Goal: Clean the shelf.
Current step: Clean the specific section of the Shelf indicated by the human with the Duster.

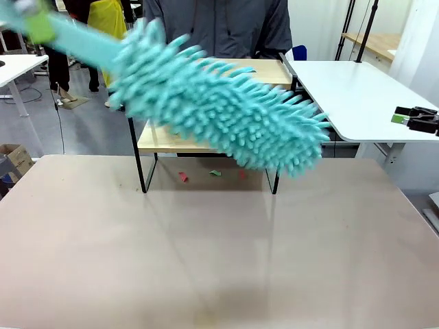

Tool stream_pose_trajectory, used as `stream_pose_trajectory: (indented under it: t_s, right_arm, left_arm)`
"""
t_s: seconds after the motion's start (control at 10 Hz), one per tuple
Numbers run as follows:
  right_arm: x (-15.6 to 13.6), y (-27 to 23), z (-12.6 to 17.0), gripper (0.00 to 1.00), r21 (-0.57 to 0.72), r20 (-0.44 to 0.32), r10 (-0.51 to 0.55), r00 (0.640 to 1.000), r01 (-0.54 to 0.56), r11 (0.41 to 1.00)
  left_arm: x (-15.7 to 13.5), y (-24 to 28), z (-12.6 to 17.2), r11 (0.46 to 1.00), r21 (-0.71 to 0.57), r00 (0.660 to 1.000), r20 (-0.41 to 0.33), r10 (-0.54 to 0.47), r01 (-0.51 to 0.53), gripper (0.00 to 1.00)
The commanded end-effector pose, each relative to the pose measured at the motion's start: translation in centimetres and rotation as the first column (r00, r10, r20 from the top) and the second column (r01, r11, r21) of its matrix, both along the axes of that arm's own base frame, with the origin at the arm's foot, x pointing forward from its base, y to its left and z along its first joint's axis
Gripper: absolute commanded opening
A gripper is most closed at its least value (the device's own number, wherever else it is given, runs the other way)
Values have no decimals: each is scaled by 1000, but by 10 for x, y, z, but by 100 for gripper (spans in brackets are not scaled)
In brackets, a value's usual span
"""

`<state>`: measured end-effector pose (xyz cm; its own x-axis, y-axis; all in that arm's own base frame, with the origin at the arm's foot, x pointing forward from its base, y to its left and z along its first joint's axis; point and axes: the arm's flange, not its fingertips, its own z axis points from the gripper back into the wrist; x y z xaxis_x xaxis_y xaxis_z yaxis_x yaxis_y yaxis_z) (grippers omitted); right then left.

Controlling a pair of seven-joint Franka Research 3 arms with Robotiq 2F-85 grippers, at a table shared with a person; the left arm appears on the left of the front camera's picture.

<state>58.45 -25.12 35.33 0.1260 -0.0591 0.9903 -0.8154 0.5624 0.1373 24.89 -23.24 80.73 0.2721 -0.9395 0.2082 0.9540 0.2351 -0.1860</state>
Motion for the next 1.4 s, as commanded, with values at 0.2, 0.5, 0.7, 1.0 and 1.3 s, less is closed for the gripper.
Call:
stream_pose_trajectory:
  t_s: [0.2, 0.5, 0.7, 1.0, 1.3]
  right_arm:
    - [1, 2, 3, 100, 2, 7, -2, 1000, 2, 1000]
    - [1, 2, 3, 100, 2, 7, -2, 1000, 2, 1000]
    - [1, 2, 3, 100, 2, 7, -2, 1000, 2, 1000]
    - [1, 2, 3, 100, 2, 7, -2, 1000, 2, 1000]
    - [1, 2, 3, 100, 2, 7, -2, 1000, 2, 1000]
  left_arm:
    - [-19, -90, 28, 897, -172, 897, 107, 428, -407, 13]
    - [-1, -113, 19, 838, -129, 841, 48, 539, -530, 13]
    - [-19, -109, 31, 869, -209, 879, 76, 471, -448, 13]
    - [-14, -117, 26, 862, -191, 870, 71, 489, -469, 13]
    - [-12, -190, 21, 628, -281, 643, 51, 764, -725, 13]
